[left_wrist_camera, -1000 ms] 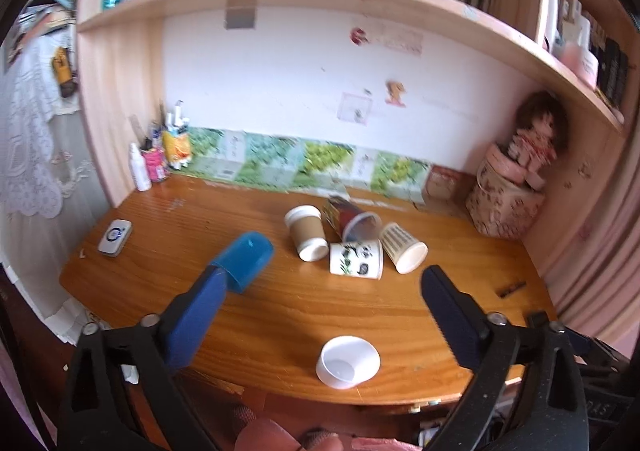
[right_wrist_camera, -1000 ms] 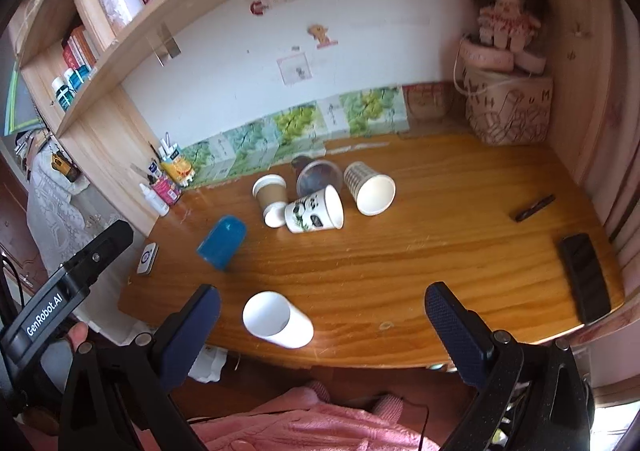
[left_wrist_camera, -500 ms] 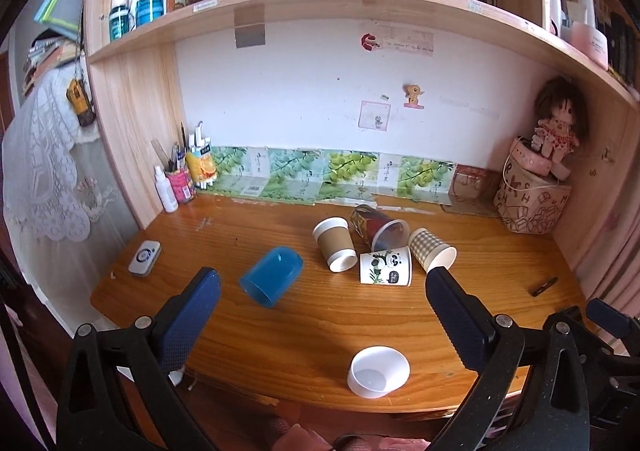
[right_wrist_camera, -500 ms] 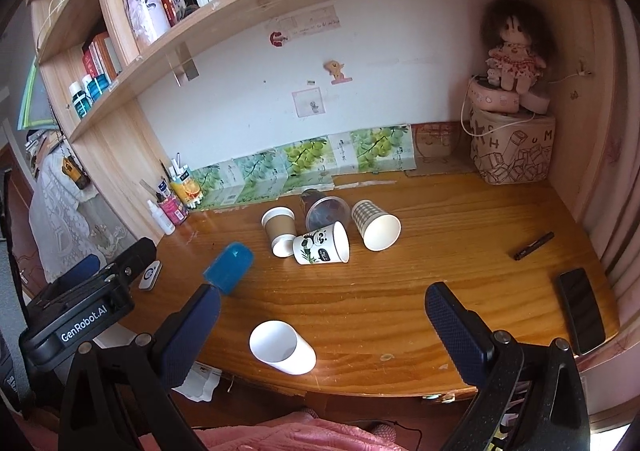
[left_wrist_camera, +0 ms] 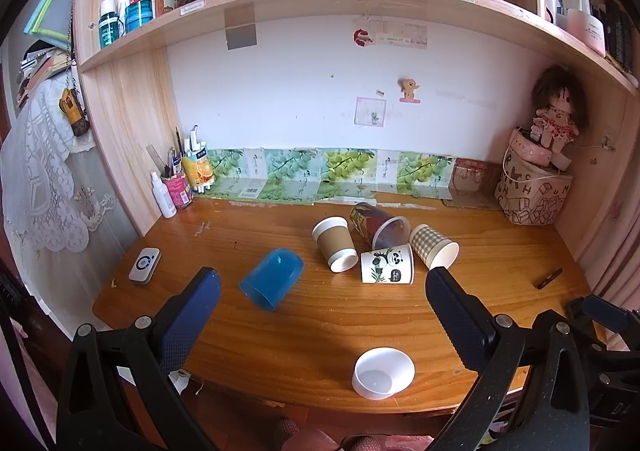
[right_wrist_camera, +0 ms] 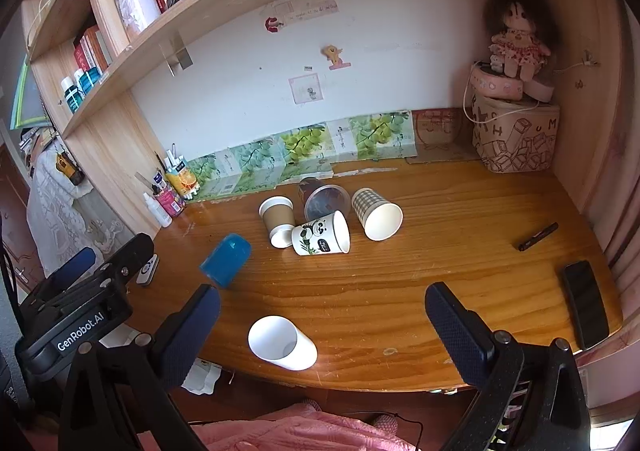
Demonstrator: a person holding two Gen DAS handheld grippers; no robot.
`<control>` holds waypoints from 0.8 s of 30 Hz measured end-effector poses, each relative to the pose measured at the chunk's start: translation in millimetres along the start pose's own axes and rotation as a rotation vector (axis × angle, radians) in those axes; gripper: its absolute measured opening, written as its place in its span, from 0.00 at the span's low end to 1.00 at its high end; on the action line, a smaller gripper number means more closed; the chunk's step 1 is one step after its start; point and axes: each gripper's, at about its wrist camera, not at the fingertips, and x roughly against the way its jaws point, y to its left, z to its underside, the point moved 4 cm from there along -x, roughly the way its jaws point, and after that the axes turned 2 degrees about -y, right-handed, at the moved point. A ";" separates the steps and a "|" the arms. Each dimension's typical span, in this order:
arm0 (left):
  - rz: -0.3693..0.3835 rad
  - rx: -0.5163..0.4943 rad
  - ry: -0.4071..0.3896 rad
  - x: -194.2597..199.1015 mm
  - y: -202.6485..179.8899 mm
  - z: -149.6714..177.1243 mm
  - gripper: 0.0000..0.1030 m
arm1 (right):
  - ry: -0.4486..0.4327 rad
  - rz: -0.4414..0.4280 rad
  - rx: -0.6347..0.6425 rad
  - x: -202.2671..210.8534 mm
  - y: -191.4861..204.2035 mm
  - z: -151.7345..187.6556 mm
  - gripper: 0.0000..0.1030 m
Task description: Flip cup upright
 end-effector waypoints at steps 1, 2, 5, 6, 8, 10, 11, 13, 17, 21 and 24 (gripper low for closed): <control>0.000 0.001 0.006 -0.9 0.1 0.8 0.99 | 0.003 -0.001 -0.001 -0.8 0.4 0.2 1.00; 0.000 0.001 0.009 -1.6 -0.1 1.2 0.99 | 0.006 0.001 0.000 -1.5 0.5 0.5 1.00; 0.004 0.004 0.019 -3.0 -0.4 2.7 0.99 | 0.018 0.007 -0.003 -3.5 0.1 1.6 1.00; 0.003 0.004 0.021 -3.7 -0.6 2.5 0.99 | 0.022 0.005 -0.005 -4.4 0.0 2.0 1.00; 0.005 0.004 0.023 -3.9 -1.3 2.8 0.99 | 0.028 0.003 -0.011 -5.0 -1.5 2.8 1.00; 0.012 0.002 0.026 -4.1 -2.3 3.5 0.99 | 0.034 0.006 -0.015 -5.5 -2.9 3.6 1.00; 0.018 0.000 0.030 -4.5 -3.2 4.4 0.99 | 0.038 0.007 -0.017 -5.9 -3.5 4.1 1.00; 0.022 -0.002 0.035 -5.1 -4.8 5.9 0.99 | 0.044 0.008 -0.021 -7.0 -4.1 4.6 1.00; 0.023 -0.001 0.035 -4.1 -6.0 6.9 0.99 | 0.059 0.011 -0.025 -8.3 -6.3 7.0 1.00; 0.027 -0.005 0.041 -4.4 -8.0 8.6 0.99 | 0.081 0.013 -0.039 -10.8 -9.7 10.2 1.00; 0.022 -0.004 0.045 -4.0 -9.1 10.0 0.99 | 0.091 0.007 -0.049 -11.1 -12.1 12.6 1.00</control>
